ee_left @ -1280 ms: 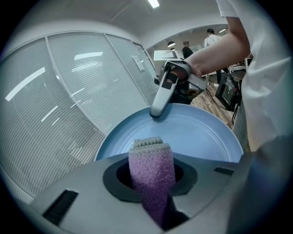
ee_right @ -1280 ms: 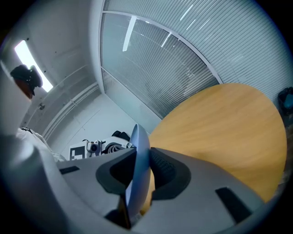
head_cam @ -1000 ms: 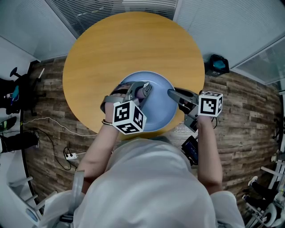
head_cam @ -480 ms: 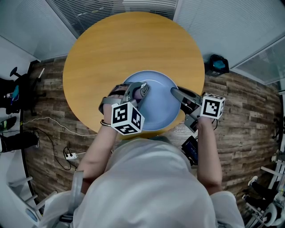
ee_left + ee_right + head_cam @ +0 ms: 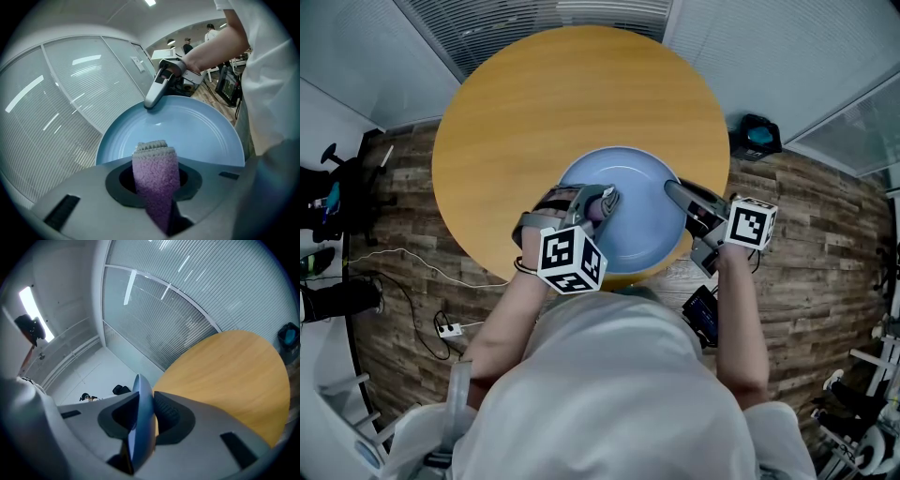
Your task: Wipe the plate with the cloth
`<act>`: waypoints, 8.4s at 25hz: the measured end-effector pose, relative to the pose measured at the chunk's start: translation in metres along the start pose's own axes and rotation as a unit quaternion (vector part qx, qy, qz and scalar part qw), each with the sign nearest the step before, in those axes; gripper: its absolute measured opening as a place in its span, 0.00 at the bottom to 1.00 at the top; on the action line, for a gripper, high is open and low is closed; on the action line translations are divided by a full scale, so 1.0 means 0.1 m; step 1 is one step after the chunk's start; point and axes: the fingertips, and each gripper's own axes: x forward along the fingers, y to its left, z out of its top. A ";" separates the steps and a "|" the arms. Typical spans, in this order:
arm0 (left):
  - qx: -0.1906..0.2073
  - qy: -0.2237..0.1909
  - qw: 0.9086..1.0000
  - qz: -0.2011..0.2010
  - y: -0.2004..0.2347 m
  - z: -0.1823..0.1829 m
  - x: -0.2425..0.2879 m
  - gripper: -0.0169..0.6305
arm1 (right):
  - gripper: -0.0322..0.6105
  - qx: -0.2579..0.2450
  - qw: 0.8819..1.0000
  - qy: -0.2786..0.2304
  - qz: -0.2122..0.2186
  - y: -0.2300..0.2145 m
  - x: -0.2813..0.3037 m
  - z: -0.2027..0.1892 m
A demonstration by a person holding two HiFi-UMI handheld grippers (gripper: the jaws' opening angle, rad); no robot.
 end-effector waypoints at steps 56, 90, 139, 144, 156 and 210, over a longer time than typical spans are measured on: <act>-0.144 -0.162 0.956 -0.197 -0.62 0.90 -0.19 0.15 | 0.18 -0.039 0.998 0.014 -0.054 -0.26 -0.03 -0.08; -0.420 -0.248 0.865 0.122 1.07 -0.46 -0.89 0.15 | 0.14 0.018 0.996 -0.007 -0.083 -0.62 -0.23 -0.10; -0.487 -0.191 0.836 0.165 0.65 -1.19 -0.86 0.15 | 0.13 0.120 0.965 -0.122 -0.201 -2.47 -0.49 -0.15; -0.494 -0.181 0.835 0.163 0.58 -1.30 -0.93 0.15 | 0.13 0.132 0.957 -0.124 -0.225 -2.54 -0.50 -0.29; -0.499 -0.176 0.833 0.162 0.53 -1.40 -0.94 0.15 | 0.13 0.130 0.949 -0.121 -0.259 -2.64 -0.50 -0.41; -0.474 -0.237 0.833 0.162 0.88 -1.08 -1.28 0.15 | 0.33 0.041 0.960 0.048 -0.272 -2.08 -0.57 -0.64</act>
